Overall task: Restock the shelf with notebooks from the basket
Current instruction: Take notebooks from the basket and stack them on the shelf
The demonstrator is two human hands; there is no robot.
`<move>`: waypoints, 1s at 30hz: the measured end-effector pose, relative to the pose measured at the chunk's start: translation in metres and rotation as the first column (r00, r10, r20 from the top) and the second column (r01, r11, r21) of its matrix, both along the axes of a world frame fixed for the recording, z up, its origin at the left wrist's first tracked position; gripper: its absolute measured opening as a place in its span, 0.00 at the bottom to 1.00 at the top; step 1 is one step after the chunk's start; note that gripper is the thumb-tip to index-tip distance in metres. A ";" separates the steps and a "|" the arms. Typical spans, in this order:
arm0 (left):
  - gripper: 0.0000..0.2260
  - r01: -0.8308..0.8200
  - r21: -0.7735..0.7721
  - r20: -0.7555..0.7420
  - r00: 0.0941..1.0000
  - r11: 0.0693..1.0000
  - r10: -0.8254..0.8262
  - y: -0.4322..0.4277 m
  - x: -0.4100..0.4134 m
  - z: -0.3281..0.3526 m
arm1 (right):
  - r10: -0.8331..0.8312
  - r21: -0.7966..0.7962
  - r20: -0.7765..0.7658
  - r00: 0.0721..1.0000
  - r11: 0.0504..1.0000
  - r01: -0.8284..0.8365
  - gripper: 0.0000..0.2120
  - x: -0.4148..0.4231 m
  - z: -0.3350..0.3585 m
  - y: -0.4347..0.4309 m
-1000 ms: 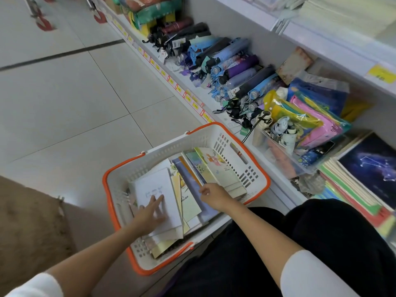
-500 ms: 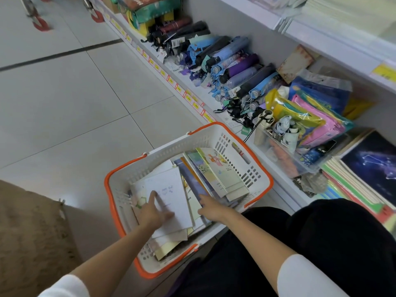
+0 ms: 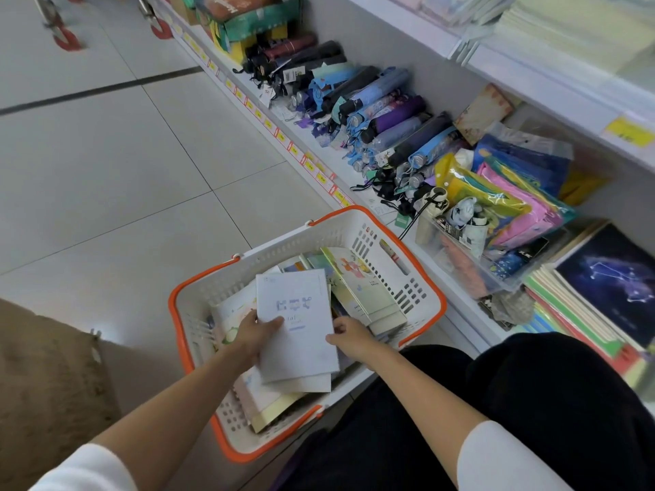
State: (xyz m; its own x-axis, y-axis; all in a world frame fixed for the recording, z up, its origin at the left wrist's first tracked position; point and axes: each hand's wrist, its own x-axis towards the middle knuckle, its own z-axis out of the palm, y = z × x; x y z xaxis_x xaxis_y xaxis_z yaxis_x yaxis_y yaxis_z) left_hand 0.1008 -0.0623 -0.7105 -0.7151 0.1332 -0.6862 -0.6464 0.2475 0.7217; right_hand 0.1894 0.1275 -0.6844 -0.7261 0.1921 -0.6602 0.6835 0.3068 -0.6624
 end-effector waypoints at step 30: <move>0.17 0.526 0.240 -0.641 0.717 0.816 -0.274 0.299 0.046 0.297 | -0.651 -0.348 -0.579 0.491 0.742 0.573 0.25 0.124 0.249 0.211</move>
State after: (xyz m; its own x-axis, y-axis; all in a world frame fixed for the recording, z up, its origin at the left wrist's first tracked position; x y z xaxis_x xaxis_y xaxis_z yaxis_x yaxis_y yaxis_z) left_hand 0.1469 0.2362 -0.4136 -0.7566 0.6538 -0.0093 -0.0027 0.0111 0.9999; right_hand 0.3131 0.3381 -0.4359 -0.6799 0.7211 -0.1334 0.0767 -0.1110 -0.9909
